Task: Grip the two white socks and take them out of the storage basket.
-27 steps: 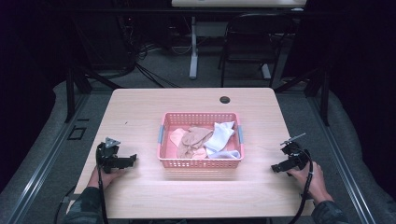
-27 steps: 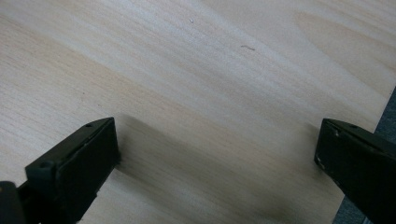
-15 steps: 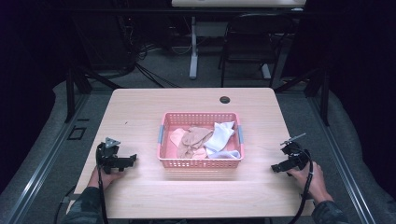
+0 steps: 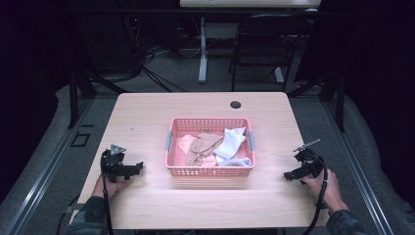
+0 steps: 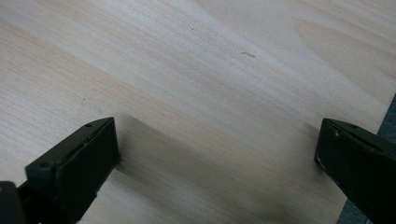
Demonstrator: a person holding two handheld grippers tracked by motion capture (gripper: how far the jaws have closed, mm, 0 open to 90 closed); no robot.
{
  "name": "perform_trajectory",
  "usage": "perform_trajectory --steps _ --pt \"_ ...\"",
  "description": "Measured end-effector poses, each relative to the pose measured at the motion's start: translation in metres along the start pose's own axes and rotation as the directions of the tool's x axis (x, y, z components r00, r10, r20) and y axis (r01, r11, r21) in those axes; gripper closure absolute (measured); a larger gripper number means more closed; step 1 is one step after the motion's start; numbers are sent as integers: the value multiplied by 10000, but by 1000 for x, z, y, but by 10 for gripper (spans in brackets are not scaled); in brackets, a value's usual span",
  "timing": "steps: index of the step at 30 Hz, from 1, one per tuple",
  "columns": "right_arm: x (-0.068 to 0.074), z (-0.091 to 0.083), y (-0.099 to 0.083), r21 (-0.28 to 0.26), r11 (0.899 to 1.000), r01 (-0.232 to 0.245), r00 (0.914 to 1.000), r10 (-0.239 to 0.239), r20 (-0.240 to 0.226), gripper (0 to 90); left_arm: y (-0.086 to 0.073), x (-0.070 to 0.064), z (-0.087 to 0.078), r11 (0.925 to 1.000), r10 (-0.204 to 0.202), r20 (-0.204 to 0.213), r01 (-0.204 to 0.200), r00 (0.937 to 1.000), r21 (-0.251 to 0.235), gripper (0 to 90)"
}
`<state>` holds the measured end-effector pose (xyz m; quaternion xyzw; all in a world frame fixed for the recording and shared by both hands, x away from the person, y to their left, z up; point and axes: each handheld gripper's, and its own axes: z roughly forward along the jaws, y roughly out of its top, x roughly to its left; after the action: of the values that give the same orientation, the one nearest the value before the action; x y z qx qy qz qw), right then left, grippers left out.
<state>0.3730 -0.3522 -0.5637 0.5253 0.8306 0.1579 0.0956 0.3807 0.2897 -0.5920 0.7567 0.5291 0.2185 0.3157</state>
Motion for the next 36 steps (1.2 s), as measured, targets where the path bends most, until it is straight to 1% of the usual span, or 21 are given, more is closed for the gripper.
perform_trajectory --steps 4,5,6,10,12,13,14,15,16,19,20,22,24,25,28,29,30,33,34,35,36 --pt "1 1 -1 -210 9997 -139 9999 138 -22 0 -1 -1 0 10000 -43 7 43 10000 -42 1" --pt "-1 -1 0 50 9999 128 9999 -128 17 0 -1 -1 0 10000 -35 7 35 10000 -26 1" --pt "1 1 -1 -337 9993 -152 9999 153 8 0 -1 -1 0 10000 -36 8 36 10000 -27 1" --pt "1 1 -3 -545 9983 -202 9998 206 61 0 -1 -1 0 10000 -34 10 34 10000 -26 1" --pt "1 2 -2 -450 9987 -241 9997 243 45 0 -1 -1 0 10000 -36 8 36 10000 -30 1" --pt "0 1 0 -138 9997 -176 9998 178 124 0 -1 -1 0 10000 -32 9 32 10000 -27 1" --pt "0 1 0 -138 9997 -176 9998 178 124 0 -1 -1 0 10000 -32 9 32 10000 -27 1" --pt "-1 1 4 254 9994 -216 9997 212 149 0 -1 -1 0 10000 -36 9 36 10000 -27 1" --pt "-1 1 6 417 9989 -193 9998 189 101 0 -1 -1 0 10000 -37 11 38 10000 -26 1" --pt "0 0 7 445 9989 -134 9995 122 279 0 -1 -1 0 10000 -35 11 35 10000 -24 1" --pt "2 -3 9 262 9997 -27 9993 18 361 0 -1 -1 0 10000 -35 12 35 10000 -26 1" --pt "3 -7 12 210 9997 126 9989 -135 442 11 -1 -1 0 10000 -35 11 35 10000 -24 1" --pt "6 -15 15 -108 9999 128 9998 -126 148 35 -1 -1 -1 10000 -14 36 14 10000 0 1" --pt "8 -20 18 -188 9995 267 9993 -261 283 38 -1 -1 -1 10000 15 47 -15 10000 1 1" --pt "15 -36 25 -847 9953 469 9989 -466 57 45 -1 -1 -1 10000 74 60 -74 10000 6 2" --pt "16 -40 26 -933 9941 556 9985 -553 54 47 -1 -1 -1 9999 114 67 -114 9999 36 2" --pt "19 -45 29 -1093 9919 641 9978 -653 -72 45 -1 -1 -1 9999 115 70 -115 9999 37 2" --pt "31 -60 38 -1630 9822 935 9950 -978 -185 53 -1 -1 -1 9999 116 73 -116 9999 40 1" --pt "35 -64 41 -1807 9783 1015 9940 -1074 -227 54 -1 -1 -1 9999 121 75 -122 9999 44 2" --pt "41 -70 44 -2078 9715 1138 9923 -1214 -240 58 -1 -1 -1 9999 118 75 -118 9999 46 2" --pt "45 -74 48 -2177 9683 1220 9906 -1325 -341 62 -1 -1 -1 9999 118 77 -118 9999 46 2"
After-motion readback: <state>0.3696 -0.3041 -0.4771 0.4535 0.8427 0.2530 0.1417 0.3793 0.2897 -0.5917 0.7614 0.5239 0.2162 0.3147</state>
